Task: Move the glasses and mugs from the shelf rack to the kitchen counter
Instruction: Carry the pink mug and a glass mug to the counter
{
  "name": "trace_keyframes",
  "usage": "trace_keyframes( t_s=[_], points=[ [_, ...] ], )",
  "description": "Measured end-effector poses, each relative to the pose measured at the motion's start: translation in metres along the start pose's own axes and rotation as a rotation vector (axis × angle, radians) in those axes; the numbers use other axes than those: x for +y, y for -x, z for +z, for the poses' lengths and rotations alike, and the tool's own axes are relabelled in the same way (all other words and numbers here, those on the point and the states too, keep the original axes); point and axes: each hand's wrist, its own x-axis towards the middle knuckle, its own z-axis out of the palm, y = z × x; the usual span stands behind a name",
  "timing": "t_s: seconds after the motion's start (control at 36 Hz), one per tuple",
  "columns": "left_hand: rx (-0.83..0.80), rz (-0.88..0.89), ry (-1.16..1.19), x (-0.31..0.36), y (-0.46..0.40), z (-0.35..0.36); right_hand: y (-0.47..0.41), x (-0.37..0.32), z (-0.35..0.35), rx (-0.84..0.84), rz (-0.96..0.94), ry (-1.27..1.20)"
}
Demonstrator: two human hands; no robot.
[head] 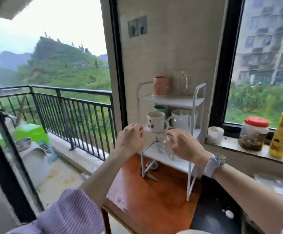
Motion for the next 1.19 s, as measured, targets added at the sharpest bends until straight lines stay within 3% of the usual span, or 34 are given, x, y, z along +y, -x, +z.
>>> trace_keyframes(
  t_s=[0.14,0.25,0.39,0.64,0.97,1.19],
  points=[
    [0.093,0.079,0.097,-0.009,-0.096,0.002,-0.076,0.008,-0.01,0.163,0.01,0.038],
    [0.056,0.105,0.219,-0.013,-0.166,0.006,-0.136,0.013,-0.022,0.257,0.076,-0.018],
    [0.068,0.101,0.48,-0.018,-0.236,0.008,-0.205,0.027,-0.037,0.407,0.273,-0.044],
    [-0.043,-0.028,0.572,-0.015,-0.313,0.058,-0.269,0.08,-0.026,0.408,0.576,0.178],
    [-0.054,-0.164,0.893,-0.01,-0.344,0.101,-0.298,0.114,-0.038,0.639,0.686,-0.271],
    [-0.055,-0.154,0.83,-0.003,-0.347,0.109,-0.302,0.109,-0.039,0.459,0.657,-0.65]
  ],
)
